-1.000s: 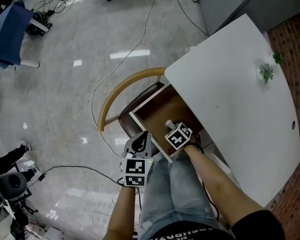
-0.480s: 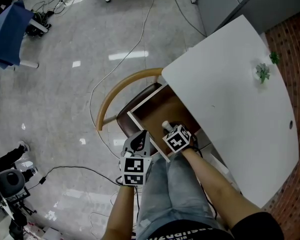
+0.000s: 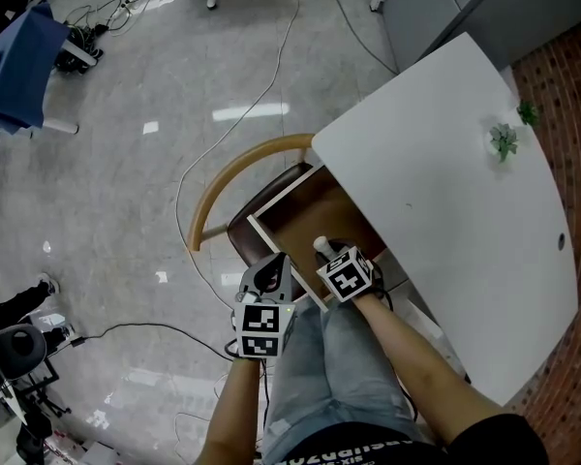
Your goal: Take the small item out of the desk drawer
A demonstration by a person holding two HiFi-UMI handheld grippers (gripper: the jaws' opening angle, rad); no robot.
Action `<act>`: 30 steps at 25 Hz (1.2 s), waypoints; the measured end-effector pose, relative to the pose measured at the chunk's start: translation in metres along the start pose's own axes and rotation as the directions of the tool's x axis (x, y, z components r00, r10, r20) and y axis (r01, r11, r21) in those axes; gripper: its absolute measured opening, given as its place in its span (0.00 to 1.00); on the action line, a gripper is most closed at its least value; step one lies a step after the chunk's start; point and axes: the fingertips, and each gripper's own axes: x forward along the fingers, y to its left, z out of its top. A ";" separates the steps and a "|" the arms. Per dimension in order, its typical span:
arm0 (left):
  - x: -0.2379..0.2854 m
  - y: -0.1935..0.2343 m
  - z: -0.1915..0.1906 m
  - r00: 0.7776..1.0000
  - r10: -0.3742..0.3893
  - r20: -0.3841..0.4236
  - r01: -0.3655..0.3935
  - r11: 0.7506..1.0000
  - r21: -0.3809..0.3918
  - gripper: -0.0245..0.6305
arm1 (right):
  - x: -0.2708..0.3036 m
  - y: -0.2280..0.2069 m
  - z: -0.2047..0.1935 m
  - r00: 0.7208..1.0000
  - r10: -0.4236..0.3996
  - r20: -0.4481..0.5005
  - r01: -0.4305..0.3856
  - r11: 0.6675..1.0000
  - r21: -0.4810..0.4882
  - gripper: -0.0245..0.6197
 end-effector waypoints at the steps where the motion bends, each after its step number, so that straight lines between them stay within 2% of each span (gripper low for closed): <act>1: -0.001 0.000 0.001 1.000 0.001 0.000 -0.001 1.000 0.002 0.03 | -0.004 0.001 0.001 1.000 0.001 0.007 -0.001 1.000 0.006 0.24; 12: -0.008 -0.010 0.016 1.000 -0.006 0.009 0.006 1.000 0.019 0.03 | -0.045 0.006 0.013 0.995 0.020 0.102 -0.028 0.997 0.072 0.24; 30: -0.014 -0.017 0.026 1.000 -0.004 0.027 0.004 1.000 -0.005 0.03 | -0.105 0.020 0.035 0.974 0.041 0.221 -0.060 0.995 0.079 0.24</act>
